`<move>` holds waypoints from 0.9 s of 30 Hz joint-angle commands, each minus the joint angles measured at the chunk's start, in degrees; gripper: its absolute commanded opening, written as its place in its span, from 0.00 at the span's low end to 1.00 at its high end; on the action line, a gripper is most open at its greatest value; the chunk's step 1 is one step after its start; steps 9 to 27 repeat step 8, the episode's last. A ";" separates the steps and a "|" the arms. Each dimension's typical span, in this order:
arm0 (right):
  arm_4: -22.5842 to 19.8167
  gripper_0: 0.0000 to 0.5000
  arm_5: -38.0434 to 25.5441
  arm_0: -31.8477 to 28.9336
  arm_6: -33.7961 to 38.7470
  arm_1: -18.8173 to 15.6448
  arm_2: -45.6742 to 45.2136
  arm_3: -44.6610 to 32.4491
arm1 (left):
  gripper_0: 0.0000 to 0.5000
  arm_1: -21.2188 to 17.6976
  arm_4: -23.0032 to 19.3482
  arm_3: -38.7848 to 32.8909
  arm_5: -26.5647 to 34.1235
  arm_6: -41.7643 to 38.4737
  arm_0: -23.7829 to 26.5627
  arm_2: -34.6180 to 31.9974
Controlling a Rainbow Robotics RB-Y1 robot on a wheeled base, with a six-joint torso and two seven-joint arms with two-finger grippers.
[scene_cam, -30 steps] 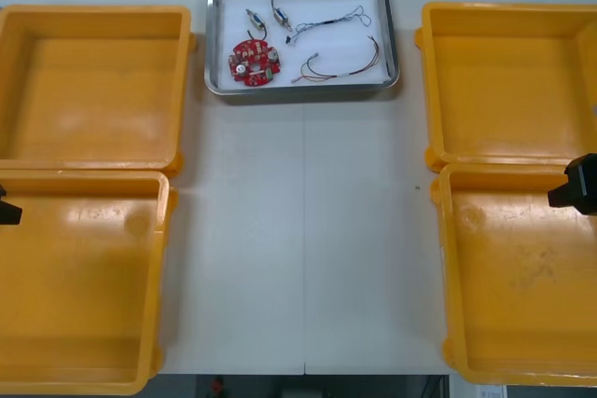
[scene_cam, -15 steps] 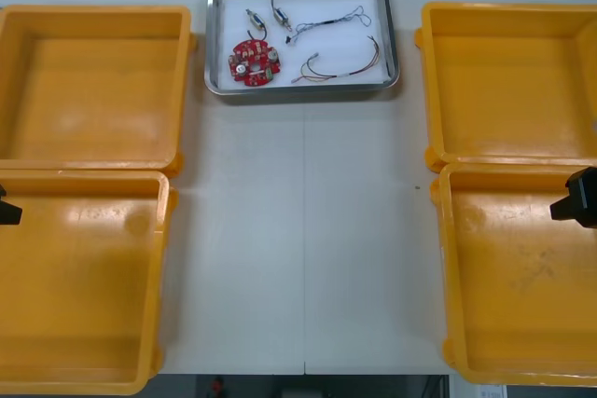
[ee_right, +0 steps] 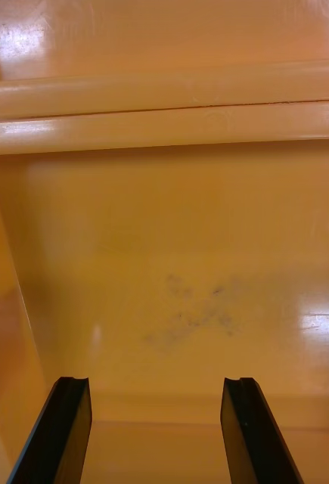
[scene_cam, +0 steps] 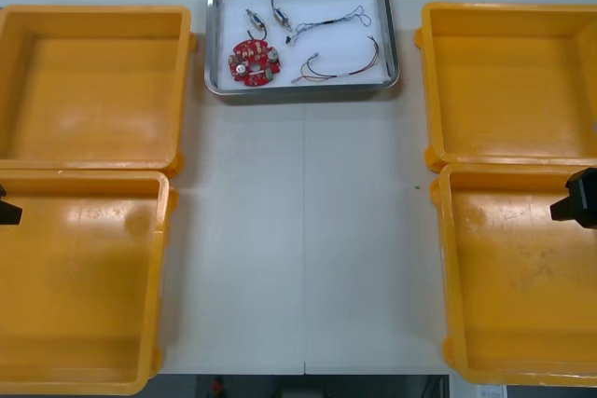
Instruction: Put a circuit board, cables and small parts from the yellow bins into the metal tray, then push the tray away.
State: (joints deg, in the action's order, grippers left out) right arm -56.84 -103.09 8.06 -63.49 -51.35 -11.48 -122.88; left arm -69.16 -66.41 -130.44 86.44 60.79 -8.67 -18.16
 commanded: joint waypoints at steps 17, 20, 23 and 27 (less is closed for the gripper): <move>0.32 1.00 0.43 -0.77 -1.03 0.64 -1.52 -0.17 | 1.00 -2.20 -0.38 -0.78 0.31 2.58 -0.30 0.41; 0.32 1.00 0.43 -0.77 -1.03 0.64 -1.52 -0.17 | 1.00 -2.20 -0.38 -0.78 0.31 2.58 -0.30 0.41; 0.32 1.00 0.43 -0.77 -1.03 0.64 -1.52 -0.17 | 1.00 -2.20 -0.38 -0.78 0.31 2.58 -0.30 0.41; 0.32 1.00 0.43 -0.77 -1.03 0.64 -1.52 -0.17 | 1.00 -2.20 -0.38 -0.78 0.31 2.58 -0.30 0.41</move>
